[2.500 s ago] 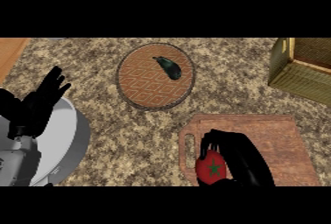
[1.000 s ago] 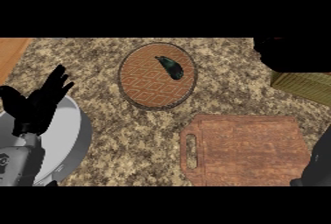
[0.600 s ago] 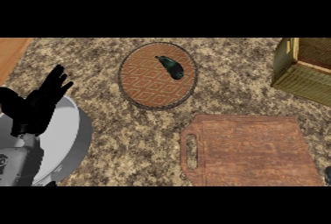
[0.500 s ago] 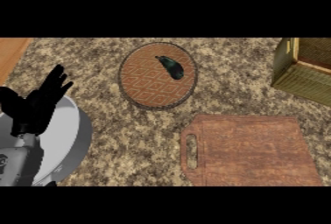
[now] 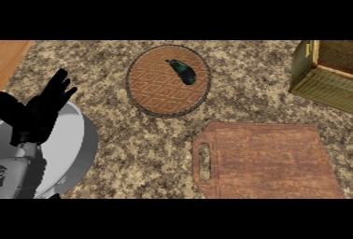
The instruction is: Pick the tomato from the cutting board and place it in the basket
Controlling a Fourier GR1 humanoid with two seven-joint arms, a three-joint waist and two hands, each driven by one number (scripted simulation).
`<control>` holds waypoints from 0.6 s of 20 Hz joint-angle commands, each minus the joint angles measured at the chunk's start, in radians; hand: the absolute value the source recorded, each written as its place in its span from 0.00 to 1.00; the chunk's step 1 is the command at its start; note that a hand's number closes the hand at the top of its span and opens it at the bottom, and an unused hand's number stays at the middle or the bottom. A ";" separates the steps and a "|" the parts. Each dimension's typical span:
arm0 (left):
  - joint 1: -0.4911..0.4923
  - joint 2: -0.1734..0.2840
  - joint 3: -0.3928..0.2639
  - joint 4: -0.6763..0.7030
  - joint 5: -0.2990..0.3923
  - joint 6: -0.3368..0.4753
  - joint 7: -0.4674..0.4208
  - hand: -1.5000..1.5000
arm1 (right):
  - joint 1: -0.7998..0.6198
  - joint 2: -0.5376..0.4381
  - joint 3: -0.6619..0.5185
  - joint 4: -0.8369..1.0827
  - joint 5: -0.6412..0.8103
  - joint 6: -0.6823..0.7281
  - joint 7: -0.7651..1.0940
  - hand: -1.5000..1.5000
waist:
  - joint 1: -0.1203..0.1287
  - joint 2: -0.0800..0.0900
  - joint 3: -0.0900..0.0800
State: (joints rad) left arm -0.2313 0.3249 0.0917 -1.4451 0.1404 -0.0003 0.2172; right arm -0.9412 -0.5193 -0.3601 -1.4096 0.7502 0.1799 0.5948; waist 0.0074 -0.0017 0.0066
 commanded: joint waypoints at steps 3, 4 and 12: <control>0.039 -0.023 -0.012 0.063 -0.021 -0.007 -0.001 0.50 | 0.055 -0.022 -0.060 0.124 -0.052 -0.082 -0.151 1.00 | -0.001 0.005 -0.006; 0.038 0.034 0.034 0.025 0.012 -0.046 0.021 0.50 | 0.103 -0.018 -0.064 0.104 -0.057 -0.093 -0.164 1.00 | -0.002 0.003 -0.006; 0.033 -0.027 -0.011 0.010 -0.030 -0.002 0.030 0.50 | 0.050 -0.089 -0.148 0.366 -0.038 -0.258 -0.228 0.00 | 0.006 0.006 -0.006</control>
State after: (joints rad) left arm -0.2313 0.3125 0.0956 -1.4483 0.1263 -0.0090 0.2118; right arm -0.8836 -0.5701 -0.4739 -1.1560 0.7318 -0.0379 0.4279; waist 0.0117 -0.0009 0.0068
